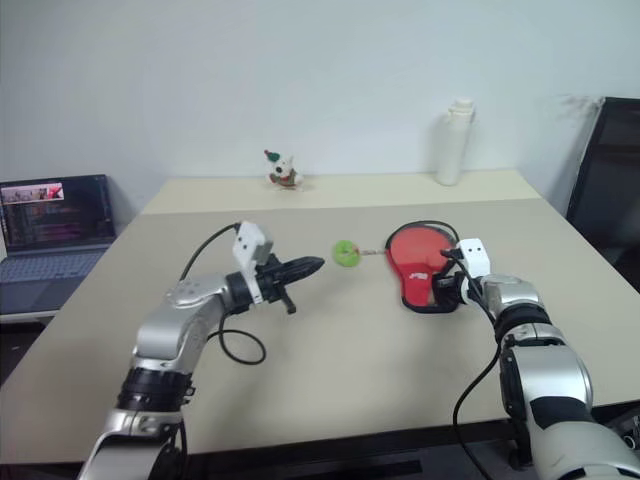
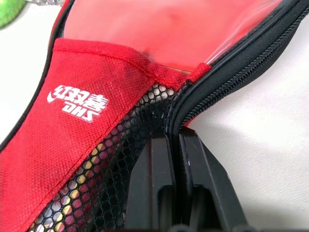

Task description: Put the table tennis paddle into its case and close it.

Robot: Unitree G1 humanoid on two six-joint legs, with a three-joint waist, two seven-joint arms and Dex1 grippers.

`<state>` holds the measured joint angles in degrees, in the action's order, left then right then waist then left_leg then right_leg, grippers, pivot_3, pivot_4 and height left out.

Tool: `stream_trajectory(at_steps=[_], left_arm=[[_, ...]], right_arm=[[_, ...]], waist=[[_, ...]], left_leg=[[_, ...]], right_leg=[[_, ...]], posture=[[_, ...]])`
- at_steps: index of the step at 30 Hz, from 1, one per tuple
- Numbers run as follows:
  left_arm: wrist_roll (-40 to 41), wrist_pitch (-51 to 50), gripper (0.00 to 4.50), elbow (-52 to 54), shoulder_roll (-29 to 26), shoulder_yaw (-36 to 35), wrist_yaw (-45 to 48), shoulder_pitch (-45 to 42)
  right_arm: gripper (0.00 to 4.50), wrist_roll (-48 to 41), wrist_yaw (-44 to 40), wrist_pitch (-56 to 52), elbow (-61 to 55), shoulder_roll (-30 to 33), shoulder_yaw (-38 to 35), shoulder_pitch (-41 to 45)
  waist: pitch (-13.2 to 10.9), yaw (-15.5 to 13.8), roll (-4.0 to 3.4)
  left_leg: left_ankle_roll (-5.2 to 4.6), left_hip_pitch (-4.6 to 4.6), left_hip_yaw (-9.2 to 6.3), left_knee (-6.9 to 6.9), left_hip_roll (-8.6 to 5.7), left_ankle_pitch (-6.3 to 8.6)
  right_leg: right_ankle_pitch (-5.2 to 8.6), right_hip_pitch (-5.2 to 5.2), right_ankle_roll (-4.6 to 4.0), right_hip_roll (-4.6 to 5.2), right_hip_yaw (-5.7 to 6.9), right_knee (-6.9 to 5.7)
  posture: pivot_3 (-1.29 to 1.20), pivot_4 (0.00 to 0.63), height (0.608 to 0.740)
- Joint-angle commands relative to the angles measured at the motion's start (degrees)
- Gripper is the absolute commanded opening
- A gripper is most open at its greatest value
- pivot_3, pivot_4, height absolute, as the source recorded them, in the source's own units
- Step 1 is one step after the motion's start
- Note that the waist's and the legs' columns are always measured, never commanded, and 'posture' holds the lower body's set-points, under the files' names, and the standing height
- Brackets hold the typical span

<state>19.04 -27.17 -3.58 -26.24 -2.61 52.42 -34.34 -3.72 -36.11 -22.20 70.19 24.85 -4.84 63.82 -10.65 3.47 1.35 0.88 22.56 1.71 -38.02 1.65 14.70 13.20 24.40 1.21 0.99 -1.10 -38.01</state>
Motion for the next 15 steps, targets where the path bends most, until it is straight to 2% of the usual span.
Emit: stream_trajectory(at_steps=[1, 5, 8, 11, 15], left_arm=[[5.2, -3.9, 0.00, 7.3, -6.1, -1.3, 6.7, 4.8], [9.2, -7.0, 0.00, 11.3, -10.8, -1.7, 10.1, 8.9], [9.4, -6.8, 0.00, 12.1, -13.3, -1.2, 11.6, 10.2], [8.9, -6.0, 0.00, 11.0, -14.6, -1.1, 12.2, 9.7], [10.2, -6.9, 0.00, 12.4, -16.5, -0.7, 14.3, 10.0]], right_arm=[[0.02, -2.7, -5.4, -5.2, -2.0, -2.9, -1.0, 1.6], [0.02, -4.7, -9.4, -11.4, -8.3, -4.4, -0.8, 0.9], [0.02, -6.1, -11.1, -17.9, -17.4, -5.5, 0.2, -2.1], [0.02, -9.7, -11.7, -29.9, -36.5, -6.7, 2.4, -10.0], [0.02, -14.3, -8.0, -42.6, -58.3, -7.4, 2.7, -20.6]], waist=[[0.0, 0.5, 0.00], [0.0, 1.0, 0.00], [0.0, 1.0, 0.00], [0.0, 0.6, -0.01], [0.0, -0.1, 0.00]], left_leg=[[0.00, -0.02, 0.01, 0.02, 0.01, 0.00], [0.00, -0.03, -0.09, 0.06, 0.09, 0.00], [0.00, -0.04, -0.08, 0.04, 0.09, 0.00], [0.00, 0.04, -0.18, 0.04, 0.09, 0.00], [0.00, 0.28, -0.16, 0.01, 0.08, 0.01]], right_leg=[[0.00, 0.00, 0.00, -0.04, -0.01, 0.00], [0.02, 0.01, -0.03, -0.14, 0.03, -0.01], [0.01, 0.01, -0.05, -0.16, 0.04, -0.01], [0.01, 0.01, -0.04, -0.13, 0.08, 0.01], [0.01, 0.23, -0.04, -0.02, 0.12, 0.02]], posture=[[0.00, 0.150, 0.740], [0.00, 0.150, 0.740], [0.00, 0.150, 0.740], [0.00, 0.150, 0.740], [0.00, 0.150, 0.740]])
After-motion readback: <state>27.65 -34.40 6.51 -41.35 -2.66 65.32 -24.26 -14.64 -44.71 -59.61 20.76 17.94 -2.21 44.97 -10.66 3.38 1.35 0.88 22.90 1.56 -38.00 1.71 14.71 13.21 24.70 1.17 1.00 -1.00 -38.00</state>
